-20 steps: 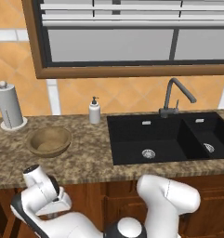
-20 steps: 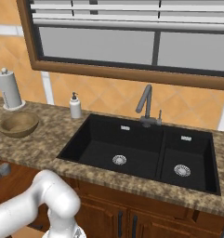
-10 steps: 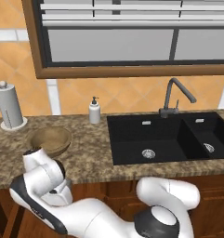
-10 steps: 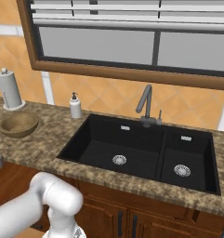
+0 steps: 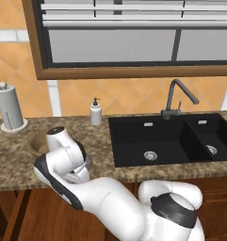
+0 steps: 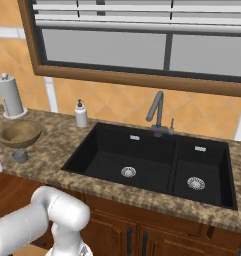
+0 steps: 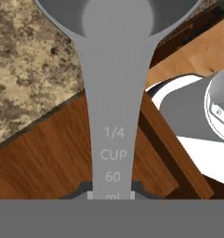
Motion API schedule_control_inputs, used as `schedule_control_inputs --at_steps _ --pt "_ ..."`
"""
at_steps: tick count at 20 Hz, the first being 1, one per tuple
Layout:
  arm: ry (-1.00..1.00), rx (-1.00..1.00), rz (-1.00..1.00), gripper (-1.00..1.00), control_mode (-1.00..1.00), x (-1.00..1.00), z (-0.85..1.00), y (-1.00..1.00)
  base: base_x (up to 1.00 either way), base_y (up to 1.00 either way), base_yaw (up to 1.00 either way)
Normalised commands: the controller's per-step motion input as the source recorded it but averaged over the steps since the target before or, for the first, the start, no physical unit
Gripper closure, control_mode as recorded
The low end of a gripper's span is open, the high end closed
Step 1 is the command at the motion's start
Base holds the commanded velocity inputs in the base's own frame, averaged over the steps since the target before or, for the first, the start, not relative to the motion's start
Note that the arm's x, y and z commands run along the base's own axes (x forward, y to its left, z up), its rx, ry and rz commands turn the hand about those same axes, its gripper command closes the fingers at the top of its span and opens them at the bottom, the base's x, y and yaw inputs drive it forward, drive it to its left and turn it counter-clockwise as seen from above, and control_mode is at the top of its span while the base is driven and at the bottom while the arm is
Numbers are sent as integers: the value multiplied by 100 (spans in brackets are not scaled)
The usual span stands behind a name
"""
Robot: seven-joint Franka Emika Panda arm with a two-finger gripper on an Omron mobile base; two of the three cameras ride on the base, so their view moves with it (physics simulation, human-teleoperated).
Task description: Pick the measuring cup from the drawer and place it on the counter.
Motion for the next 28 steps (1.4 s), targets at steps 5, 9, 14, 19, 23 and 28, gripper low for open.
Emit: schedule_control_inputs --at_steps 5,9,14,19,23,28 --pt "-1 0 0 100 -100 87 -3 -73 0 0 0" --pt "-5 -5 0 -100 -100 84 -34 -48 0 0 0" --pt "-4 -1 -1 -100 -100 11 8 -7 0 0 0" --pt "-18 0 -8 -100 -100 -57 82 -18 0 0 0" --pt "-51 1 0 -100 -100 -100 57 -99 0 0 0" --pt "-56 5 0 -100 -100 -100 46 -100 0 0 0"
